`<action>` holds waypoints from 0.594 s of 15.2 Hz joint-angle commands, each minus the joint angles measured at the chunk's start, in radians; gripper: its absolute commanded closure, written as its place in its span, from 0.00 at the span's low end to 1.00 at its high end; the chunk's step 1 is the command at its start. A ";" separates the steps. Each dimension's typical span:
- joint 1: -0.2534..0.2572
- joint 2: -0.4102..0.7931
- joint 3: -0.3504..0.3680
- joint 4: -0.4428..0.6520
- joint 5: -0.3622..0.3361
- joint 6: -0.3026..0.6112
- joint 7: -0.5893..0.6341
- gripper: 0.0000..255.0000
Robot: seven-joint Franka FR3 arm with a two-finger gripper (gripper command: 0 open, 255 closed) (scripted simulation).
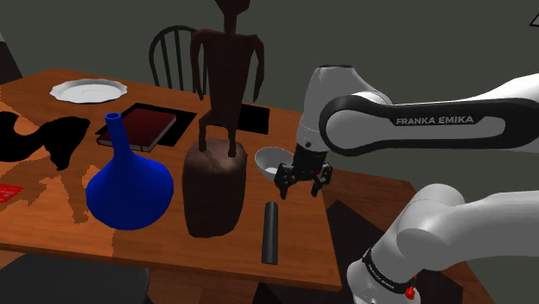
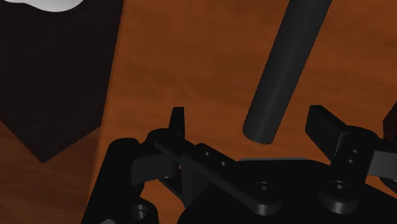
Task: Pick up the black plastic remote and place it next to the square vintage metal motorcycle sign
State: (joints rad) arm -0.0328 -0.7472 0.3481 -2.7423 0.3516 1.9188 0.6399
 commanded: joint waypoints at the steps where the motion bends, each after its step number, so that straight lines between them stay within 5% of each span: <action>1: 0.008 0.044 0.045 -0.014 0.070 0.058 0.090 0.00; 6: 0.020 0.192 0.153 -0.023 0.229 0.226 0.281 0.00; 9: 0.024 0.221 0.171 -0.035 0.248 0.270 0.285 0.00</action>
State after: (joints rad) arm -0.0112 -0.5407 0.5093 -2.7703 0.5876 2.1649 0.9198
